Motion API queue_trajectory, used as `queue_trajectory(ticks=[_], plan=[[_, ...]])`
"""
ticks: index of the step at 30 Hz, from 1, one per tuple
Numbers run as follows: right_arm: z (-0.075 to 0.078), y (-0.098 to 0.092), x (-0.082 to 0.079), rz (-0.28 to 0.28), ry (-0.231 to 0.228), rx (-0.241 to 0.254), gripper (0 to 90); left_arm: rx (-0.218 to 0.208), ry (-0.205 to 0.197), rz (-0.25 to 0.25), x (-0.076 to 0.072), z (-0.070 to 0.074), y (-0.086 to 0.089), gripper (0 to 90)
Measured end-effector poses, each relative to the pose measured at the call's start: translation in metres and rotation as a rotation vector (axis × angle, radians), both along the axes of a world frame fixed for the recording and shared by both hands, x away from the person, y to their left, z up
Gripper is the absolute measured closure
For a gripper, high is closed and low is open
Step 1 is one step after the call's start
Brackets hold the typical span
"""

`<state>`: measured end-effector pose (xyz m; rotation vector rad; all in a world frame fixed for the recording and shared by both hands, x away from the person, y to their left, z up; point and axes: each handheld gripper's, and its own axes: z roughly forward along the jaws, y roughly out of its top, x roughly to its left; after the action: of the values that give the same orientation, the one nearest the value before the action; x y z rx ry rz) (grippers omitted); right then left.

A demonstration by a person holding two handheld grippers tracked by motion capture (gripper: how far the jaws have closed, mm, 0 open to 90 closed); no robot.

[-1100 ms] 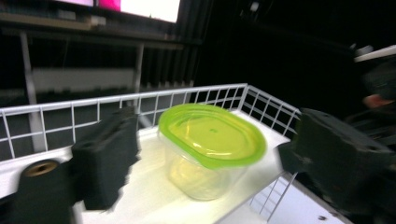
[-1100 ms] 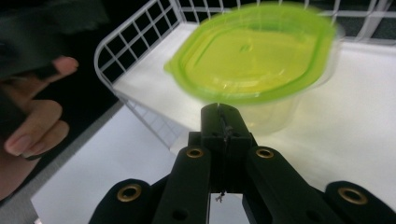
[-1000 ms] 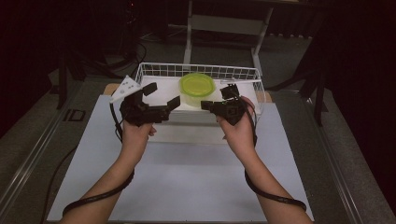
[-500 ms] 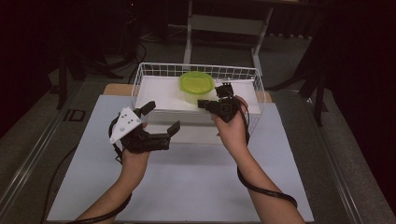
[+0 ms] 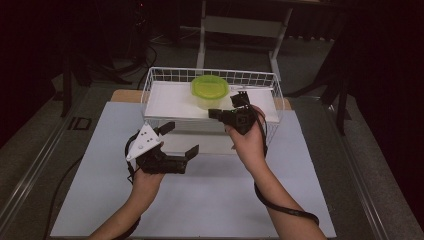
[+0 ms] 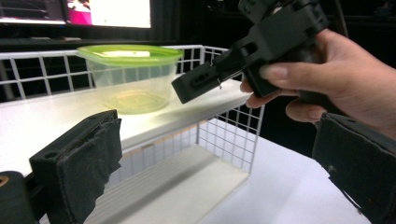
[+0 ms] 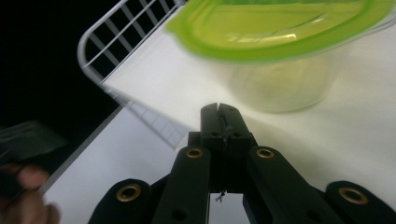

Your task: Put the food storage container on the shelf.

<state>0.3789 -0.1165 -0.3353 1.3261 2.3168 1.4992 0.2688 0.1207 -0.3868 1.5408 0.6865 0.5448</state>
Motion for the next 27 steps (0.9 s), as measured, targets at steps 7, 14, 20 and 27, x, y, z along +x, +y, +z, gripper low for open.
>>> queue_trajectory(ticks=[7,14,20,27], plan=[[0.000,-0.006,-0.029,0.077,-0.074,0.038,58.1,-0.016,-0.025,-0.013,-0.009,0.004,0.004,1.9],[-0.010,-0.013,-0.046,0.097,-0.171,0.024,32.7,-0.019,-0.025,-0.095,-0.015,0.010,0.002,1.9],[-0.030,-0.020,-0.057,0.151,-0.245,-0.020,14.1,0.016,-0.014,-0.175,-0.019,0.005,-0.002,1.9],[-0.050,-0.031,-0.070,0.145,-0.271,0.000,14.1,0.061,-0.018,-0.195,-0.023,-0.008,-0.004,1.9]])
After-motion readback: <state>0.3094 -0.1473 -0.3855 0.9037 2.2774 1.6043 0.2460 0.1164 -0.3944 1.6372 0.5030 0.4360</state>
